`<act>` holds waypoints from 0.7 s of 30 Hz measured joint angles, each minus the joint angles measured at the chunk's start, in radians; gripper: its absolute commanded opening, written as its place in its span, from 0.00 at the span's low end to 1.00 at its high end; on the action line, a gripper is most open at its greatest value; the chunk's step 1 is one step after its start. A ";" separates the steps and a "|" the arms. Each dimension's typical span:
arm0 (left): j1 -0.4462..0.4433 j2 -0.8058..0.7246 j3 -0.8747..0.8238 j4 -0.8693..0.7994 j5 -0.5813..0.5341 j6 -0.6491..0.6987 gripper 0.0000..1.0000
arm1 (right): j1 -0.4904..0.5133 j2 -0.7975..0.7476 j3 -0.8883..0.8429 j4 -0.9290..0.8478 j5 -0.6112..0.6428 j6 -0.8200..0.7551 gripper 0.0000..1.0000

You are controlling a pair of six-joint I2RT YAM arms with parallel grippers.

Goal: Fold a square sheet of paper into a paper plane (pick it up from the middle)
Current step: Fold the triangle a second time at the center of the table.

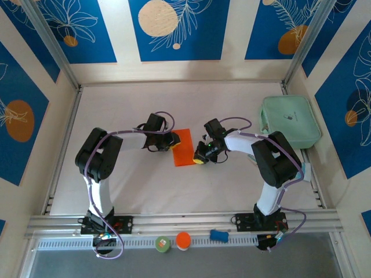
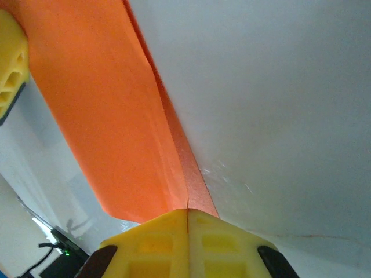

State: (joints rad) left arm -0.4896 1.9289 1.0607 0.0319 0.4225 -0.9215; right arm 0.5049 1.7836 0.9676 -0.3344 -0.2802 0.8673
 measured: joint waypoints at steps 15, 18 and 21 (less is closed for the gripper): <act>0.001 0.012 0.124 -0.108 -0.028 0.219 0.28 | -0.010 -0.082 -0.034 -0.045 0.011 -0.063 0.00; 0.001 0.030 0.127 -0.140 -0.039 0.241 0.27 | -0.009 -0.090 -0.034 -0.043 0.005 -0.068 0.00; 0.001 0.057 0.128 -0.159 -0.040 0.251 0.26 | -0.004 -0.092 -0.028 -0.040 -0.010 -0.076 0.00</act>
State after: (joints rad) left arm -0.4885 1.9858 1.1885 -0.1272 0.3828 -0.6704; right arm 0.5007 1.6920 0.9394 -0.3740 -0.2897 0.7918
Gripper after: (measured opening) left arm 0.263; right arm 0.042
